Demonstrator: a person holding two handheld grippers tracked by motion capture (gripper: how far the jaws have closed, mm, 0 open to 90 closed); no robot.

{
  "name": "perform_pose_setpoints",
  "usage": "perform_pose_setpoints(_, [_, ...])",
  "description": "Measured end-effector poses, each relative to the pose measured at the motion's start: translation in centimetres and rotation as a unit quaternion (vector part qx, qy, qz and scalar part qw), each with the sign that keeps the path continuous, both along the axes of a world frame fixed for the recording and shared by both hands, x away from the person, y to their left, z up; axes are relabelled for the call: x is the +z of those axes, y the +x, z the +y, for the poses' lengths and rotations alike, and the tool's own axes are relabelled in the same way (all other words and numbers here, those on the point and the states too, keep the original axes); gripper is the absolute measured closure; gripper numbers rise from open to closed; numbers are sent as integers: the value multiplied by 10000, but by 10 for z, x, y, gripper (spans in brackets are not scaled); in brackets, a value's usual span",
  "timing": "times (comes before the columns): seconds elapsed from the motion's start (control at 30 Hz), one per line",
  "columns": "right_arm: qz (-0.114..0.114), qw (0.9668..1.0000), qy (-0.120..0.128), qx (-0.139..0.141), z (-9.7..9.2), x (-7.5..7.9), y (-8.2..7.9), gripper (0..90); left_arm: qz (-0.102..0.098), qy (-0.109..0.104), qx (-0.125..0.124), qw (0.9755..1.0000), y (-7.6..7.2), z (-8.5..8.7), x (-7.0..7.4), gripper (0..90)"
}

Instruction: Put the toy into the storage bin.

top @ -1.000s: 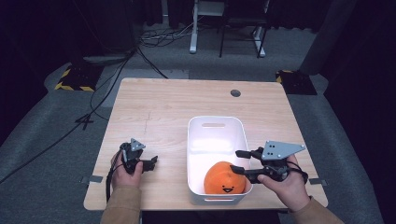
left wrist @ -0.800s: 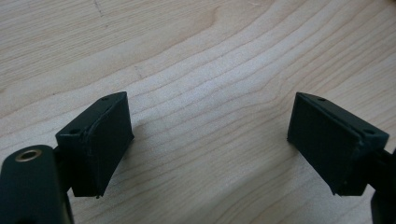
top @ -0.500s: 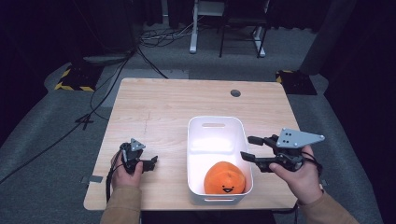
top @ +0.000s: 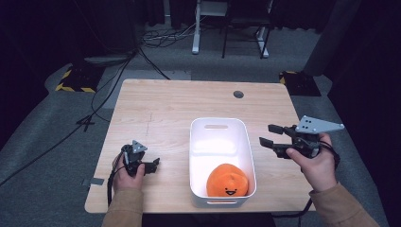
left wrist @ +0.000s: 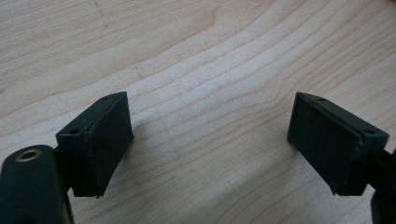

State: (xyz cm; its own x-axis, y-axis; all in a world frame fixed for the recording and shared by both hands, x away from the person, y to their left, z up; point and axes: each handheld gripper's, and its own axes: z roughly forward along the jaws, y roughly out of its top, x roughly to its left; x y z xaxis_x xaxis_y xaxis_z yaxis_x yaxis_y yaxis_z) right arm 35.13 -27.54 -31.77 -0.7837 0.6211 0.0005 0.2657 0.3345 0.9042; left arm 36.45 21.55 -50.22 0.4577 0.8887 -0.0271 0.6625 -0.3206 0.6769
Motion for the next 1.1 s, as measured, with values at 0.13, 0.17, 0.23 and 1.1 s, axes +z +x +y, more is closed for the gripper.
perform_pose_setpoints(0.13, [96,9997,-41,-200,-11,-4,10,396,0,-2,1,10000,0,0,0,143])
perform_pose_setpoints(0.17, [130,9995,-57,-275,-14,-7,13,394,0,0,0,10000,0,0,0,142])
perform_pose_setpoints(0.23, [158,9991,-111,-369,-19,-10,16,393,0,0,-1,10000,0,0,0,143])
perform_pose_setpoints(1.1, [1187,9820,-652,-1317,-74,-85,51,330,-1,-1,2,10000,0,0,0,142])
